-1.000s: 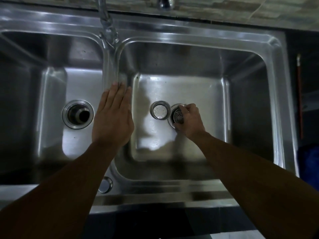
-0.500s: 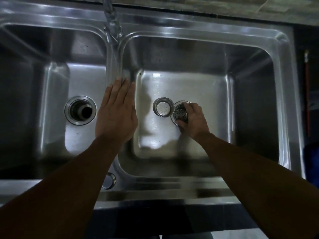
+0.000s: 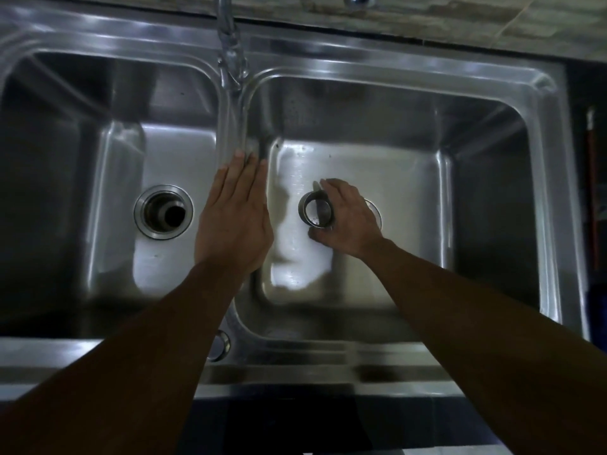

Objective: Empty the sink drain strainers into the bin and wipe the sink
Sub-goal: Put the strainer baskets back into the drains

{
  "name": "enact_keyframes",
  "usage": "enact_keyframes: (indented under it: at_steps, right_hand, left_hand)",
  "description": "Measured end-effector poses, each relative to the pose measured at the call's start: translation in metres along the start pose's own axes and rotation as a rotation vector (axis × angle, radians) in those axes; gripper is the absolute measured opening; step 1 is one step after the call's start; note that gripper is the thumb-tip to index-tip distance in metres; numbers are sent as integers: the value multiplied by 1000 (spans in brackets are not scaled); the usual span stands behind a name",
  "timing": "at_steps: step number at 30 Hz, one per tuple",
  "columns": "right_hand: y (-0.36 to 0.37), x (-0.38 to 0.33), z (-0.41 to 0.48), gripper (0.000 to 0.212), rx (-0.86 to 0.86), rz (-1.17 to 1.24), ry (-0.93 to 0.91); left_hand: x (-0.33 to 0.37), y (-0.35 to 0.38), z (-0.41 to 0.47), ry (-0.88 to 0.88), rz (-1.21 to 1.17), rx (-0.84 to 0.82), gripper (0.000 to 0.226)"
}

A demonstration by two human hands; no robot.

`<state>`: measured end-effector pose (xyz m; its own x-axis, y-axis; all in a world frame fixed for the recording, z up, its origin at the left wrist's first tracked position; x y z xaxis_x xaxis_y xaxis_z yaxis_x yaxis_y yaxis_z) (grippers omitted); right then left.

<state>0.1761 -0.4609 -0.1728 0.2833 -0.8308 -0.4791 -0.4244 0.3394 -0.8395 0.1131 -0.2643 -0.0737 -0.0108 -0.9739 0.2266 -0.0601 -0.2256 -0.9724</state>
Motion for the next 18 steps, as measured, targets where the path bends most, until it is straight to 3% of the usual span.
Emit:
enact_keyframes:
  at_steps: [3, 8, 15, 18]
  right_hand:
    - [1, -4, 3, 90, -13, 12, 13]
    - [-17, -15, -13, 95, 16, 95, 57]
    - [-63, -64, -51, 93, 86, 154, -21]
    - [-73, -96, -51, 90, 161, 209, -58]
  left_hand:
    - [-1, 2, 0, 2, -13, 6, 55]
    - [-4, 4, -1, 11, -78, 10, 55]
    - [-19, -16, -16, 34, -395, -24, 56]
    - [-50, -31, -35, -16, -326, -40, 57]
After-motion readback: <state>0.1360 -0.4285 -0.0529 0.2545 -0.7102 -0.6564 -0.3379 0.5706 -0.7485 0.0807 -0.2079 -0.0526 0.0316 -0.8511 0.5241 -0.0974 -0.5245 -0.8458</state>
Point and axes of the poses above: each hand's wrist, its own z-axis towards the middle knuckle, its own y-axis out of the palm, x = y × z, the point moved 4 cm from there along z, towards the middle knuckle, and after that the axes turned 3 degrees about -x, right-handed, at the moved point
